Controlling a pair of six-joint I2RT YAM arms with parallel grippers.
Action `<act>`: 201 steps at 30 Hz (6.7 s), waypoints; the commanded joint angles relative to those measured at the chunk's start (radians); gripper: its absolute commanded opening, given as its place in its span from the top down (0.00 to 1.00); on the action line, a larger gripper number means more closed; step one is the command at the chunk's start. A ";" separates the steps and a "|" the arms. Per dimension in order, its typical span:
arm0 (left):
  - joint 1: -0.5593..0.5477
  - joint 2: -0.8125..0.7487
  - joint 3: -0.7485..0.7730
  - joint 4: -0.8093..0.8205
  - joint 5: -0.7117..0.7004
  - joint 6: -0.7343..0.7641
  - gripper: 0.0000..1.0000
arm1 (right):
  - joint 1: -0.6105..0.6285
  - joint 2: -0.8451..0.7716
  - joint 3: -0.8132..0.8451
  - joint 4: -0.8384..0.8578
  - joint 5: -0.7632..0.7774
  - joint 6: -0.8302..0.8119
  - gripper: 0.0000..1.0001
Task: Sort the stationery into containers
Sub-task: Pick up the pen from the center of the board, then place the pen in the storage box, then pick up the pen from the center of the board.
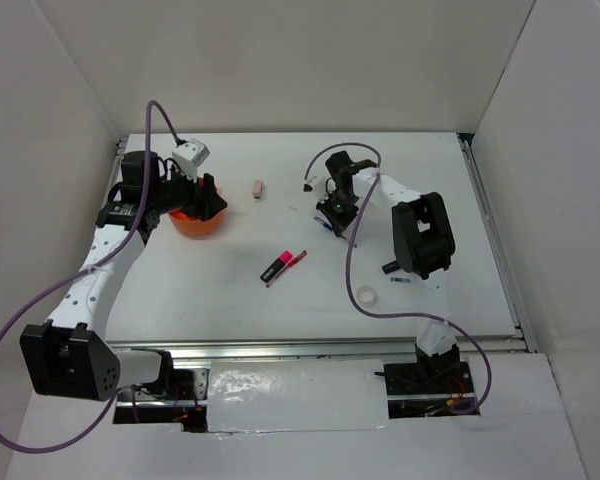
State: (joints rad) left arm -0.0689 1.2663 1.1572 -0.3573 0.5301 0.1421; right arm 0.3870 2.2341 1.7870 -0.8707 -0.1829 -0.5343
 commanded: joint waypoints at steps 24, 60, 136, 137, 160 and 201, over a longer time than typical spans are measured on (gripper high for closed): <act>-0.085 -0.001 -0.175 0.814 0.311 -0.959 0.28 | 0.139 -0.582 -0.187 0.361 -0.672 0.530 1.00; -0.016 0.068 0.075 0.205 -0.298 0.135 1.00 | 0.058 -0.651 -0.276 0.297 -0.538 0.491 0.16; -0.071 0.340 0.216 0.113 -0.248 0.099 0.31 | -0.046 -0.614 -0.442 0.277 -0.429 0.435 0.20; -0.083 0.340 0.226 0.103 -0.236 0.099 0.30 | -0.059 -0.619 -0.448 0.274 -0.434 0.444 0.20; -0.595 0.749 0.499 -0.267 -0.340 -0.036 0.52 | -0.565 -0.811 -0.636 0.234 -0.532 0.508 0.21; -0.625 0.694 0.699 -0.305 -0.111 -0.131 1.00 | -0.591 -0.769 -0.589 0.206 -0.553 0.490 0.23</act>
State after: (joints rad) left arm -0.6910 2.1044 1.7649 -0.6823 0.3172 0.0406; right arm -0.2035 1.4685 1.1557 -0.6476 -0.7200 -0.0395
